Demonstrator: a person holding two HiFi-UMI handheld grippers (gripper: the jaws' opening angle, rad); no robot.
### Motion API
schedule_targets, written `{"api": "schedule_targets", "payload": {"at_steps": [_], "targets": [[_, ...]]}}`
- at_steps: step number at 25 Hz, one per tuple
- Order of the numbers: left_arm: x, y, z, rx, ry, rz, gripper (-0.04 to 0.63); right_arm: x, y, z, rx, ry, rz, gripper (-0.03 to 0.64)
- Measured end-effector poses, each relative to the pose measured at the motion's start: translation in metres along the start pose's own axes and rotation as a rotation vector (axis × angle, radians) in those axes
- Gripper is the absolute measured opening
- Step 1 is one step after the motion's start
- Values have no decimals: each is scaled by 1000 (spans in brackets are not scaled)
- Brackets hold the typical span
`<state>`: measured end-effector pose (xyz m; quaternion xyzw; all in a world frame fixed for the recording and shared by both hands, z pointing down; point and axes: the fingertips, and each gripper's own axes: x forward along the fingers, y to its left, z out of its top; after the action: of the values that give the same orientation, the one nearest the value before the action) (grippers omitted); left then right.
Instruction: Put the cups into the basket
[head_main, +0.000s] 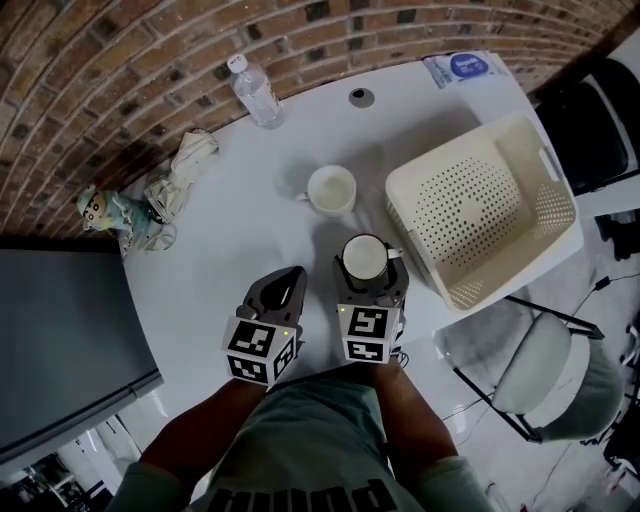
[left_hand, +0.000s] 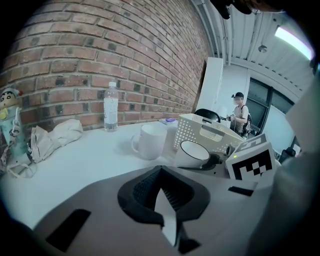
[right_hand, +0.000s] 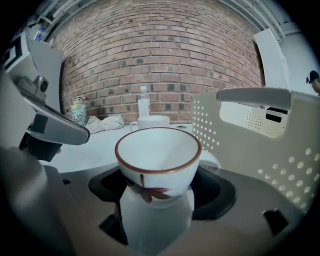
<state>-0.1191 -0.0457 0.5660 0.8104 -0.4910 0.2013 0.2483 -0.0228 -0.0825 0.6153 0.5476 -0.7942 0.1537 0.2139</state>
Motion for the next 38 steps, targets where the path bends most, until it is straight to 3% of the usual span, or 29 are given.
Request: {"api": "schedule_targets", "payload": {"at_steps": [7,19,26,38], "targets": [[-4,4,7,-12,-18,10,3,-15,9,10,12,-30,30,371],[-29,-25,74,-17,-152,16,3,-90,12,104,47,-150,87,373],[-33,-57,126,-6,-245,16,3,-120,-33,159,42,-221,84,373],[11,-120,186,-10,-300,-16,3,-105,-126,187,34,-223,44,373]]}}
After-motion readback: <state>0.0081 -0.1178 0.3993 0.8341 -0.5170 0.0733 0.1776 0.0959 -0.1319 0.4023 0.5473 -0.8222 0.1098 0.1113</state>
